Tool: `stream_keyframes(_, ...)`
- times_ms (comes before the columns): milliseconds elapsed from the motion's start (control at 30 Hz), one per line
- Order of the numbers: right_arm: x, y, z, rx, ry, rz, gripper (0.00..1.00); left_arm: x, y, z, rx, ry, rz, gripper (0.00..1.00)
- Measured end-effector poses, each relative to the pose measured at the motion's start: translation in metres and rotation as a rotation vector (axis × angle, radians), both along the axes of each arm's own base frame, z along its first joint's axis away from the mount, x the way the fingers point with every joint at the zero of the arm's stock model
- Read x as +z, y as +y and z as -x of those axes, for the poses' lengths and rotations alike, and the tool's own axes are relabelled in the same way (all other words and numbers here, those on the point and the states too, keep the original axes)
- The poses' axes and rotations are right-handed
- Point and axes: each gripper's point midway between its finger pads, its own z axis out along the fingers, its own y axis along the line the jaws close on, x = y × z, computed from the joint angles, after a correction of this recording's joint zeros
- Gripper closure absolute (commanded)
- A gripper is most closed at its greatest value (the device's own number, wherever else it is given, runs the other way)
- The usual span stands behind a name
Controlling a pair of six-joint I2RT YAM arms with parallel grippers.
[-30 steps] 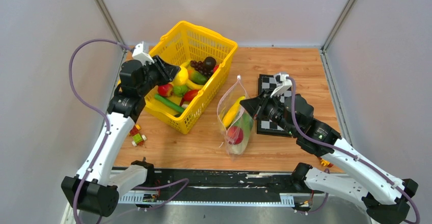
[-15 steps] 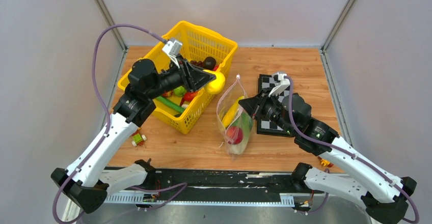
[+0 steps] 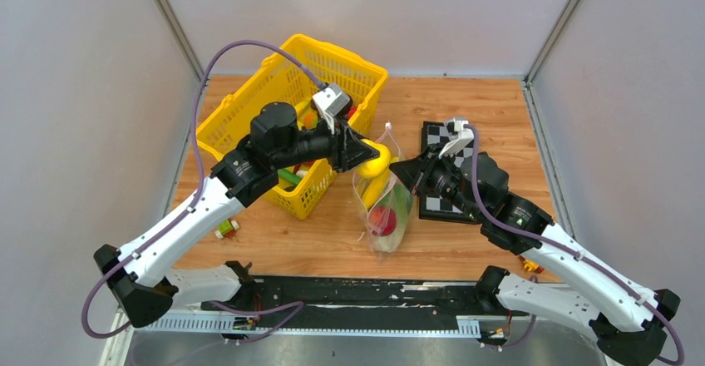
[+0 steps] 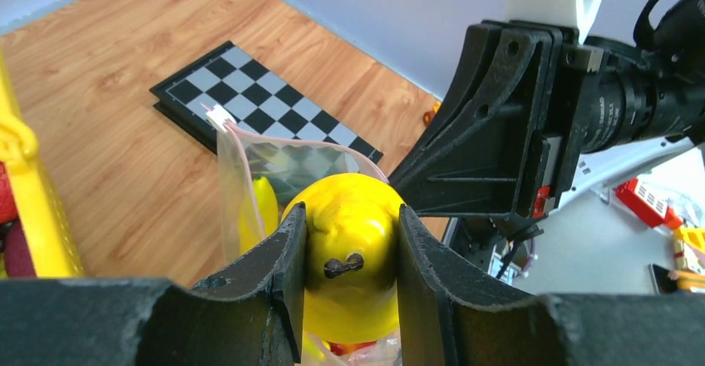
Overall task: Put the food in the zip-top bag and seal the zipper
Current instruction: Place the fake fruit in the zipper food storage bag.
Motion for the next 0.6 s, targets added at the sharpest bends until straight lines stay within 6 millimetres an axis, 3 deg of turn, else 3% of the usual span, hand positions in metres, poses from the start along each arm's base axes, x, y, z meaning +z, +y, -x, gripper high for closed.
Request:
stream_keyframes(167,0.001,-0.001,0.000,-0.002,-0.002,-0.002,1.00,-0.008,-0.006,0.001,-0.013,-0.008,-0.047,0.79)
stream_keyframes(300,0.001,-0.002,0.001,-0.002,-0.004,-0.005,1.00,-0.012,-0.007,-0.003,-0.004,-0.012,-0.078,0.59)
stream_keyframes(400,0.001,-0.002,0.001,-0.002,-0.005,-0.005,1.00,-0.019,-0.006,-0.005,0.001,-0.016,-0.110,0.30)
stream_keyframes(600,0.002,-0.003,0.002,-0.003,-0.007,-0.008,1.00,-0.029,-0.003,-0.008,0.005,-0.025,-0.164,0.13)
